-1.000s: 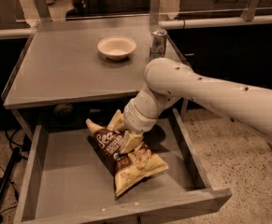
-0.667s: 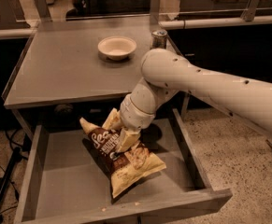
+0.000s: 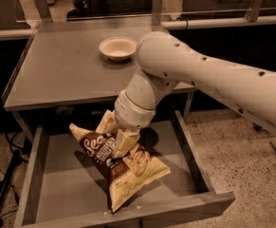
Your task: Pick brown chip bag from top drawer and place on counter
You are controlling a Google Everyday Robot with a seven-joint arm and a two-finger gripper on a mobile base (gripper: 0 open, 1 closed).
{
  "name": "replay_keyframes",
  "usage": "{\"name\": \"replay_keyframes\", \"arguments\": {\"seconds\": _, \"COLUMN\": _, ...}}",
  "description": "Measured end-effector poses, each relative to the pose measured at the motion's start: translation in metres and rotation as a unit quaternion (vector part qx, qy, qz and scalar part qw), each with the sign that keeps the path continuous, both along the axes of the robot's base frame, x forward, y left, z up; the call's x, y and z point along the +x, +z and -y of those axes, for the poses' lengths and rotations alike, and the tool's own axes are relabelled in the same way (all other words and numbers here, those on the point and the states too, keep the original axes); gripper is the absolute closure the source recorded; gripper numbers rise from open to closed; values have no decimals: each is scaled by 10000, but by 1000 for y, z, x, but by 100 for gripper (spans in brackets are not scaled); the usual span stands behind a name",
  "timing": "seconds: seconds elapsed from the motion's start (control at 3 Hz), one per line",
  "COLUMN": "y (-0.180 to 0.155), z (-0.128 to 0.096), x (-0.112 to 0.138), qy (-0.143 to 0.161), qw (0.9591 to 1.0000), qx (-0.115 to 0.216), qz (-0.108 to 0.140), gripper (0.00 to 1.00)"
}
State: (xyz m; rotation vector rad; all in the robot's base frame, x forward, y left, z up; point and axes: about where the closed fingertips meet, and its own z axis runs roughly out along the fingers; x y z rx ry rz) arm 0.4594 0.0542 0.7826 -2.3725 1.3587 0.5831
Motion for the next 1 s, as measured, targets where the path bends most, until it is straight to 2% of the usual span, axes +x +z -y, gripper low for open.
{"name": "replay_keyframes", "arguments": {"seconds": 0.33, "y": 3, "z": 1, "x": 4, "qy": -59, "qw": 10000, "qx": -5, "qz": -28, "gripper": 100}}
{"name": "replay_keyframes", "arguments": {"seconds": 0.67, "y": 22, "z": 5, "x": 7, "qy": -129, "qw": 9999, "qx": -82, "qz": 16, "gripper": 100}}
{"name": "replay_keyframes", "arguments": {"seconds": 1.0, "y": 56, "z": 13, "x": -3, "qy": -151, "qw": 9993, "qx": -351, "qz": -17, "gripper": 100}}
